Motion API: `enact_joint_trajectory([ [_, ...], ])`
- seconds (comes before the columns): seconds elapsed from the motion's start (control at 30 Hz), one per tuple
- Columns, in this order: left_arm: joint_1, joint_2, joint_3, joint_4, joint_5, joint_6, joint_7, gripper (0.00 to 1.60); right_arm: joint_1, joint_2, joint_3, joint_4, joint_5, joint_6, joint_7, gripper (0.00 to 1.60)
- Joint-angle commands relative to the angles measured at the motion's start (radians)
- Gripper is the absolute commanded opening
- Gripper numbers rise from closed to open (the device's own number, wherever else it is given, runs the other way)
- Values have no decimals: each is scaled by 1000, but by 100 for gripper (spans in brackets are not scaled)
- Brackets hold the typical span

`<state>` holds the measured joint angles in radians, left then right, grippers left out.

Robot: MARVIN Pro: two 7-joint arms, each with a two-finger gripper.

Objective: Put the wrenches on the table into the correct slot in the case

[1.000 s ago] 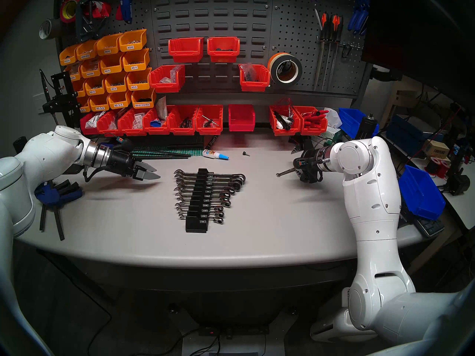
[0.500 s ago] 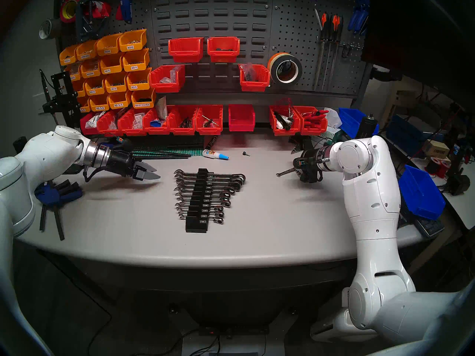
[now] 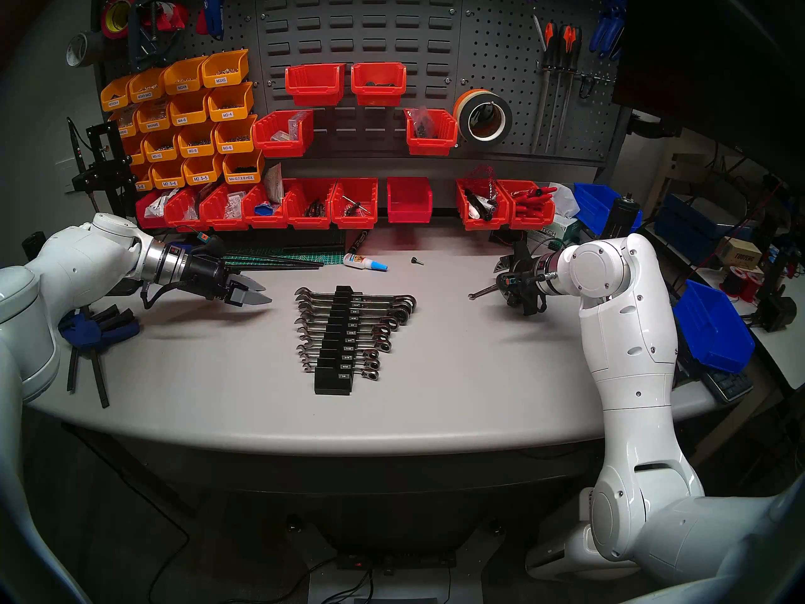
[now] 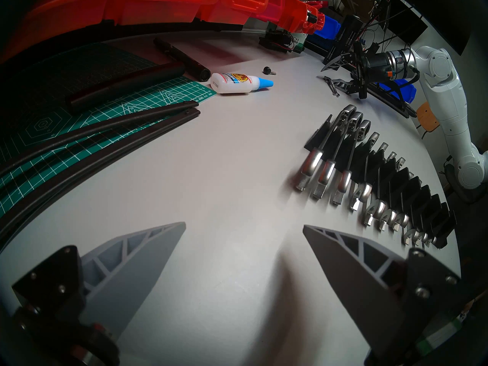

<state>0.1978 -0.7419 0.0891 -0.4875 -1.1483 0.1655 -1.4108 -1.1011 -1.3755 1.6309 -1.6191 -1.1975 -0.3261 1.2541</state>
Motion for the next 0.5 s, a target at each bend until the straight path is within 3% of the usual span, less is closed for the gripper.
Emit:
enact_joint_trajectory([
  [0.0, -26, -1, -10, 2, -3, -1, -2, 160, -47, 9, -4, 25, -8, -2, 18, 95],
  [0.03, -26, -1, -10, 2, -3, -1, -2, 160, -47, 10, -4, 25, -8, -2, 17, 95],
  [0.07, -26, -1, -10, 2, -3, -1, -2, 160, -47, 11, -4, 25, -8, -2, 17, 74],
  [0.2, -26, -1, -10, 2, -3, -1, -2, 160, -48, 14, -4, 26, -6, -3, 15, 60],
  [0.3, -26, -1, -10, 2, -3, -1, -2, 160, -48, 16, -5, 28, -6, -2, 13, 38],
  [0.47, -26, -1, -10, 2, -3, -1, -2, 160, -48, 18, -5, 31, -6, -2, 10, 28],
])
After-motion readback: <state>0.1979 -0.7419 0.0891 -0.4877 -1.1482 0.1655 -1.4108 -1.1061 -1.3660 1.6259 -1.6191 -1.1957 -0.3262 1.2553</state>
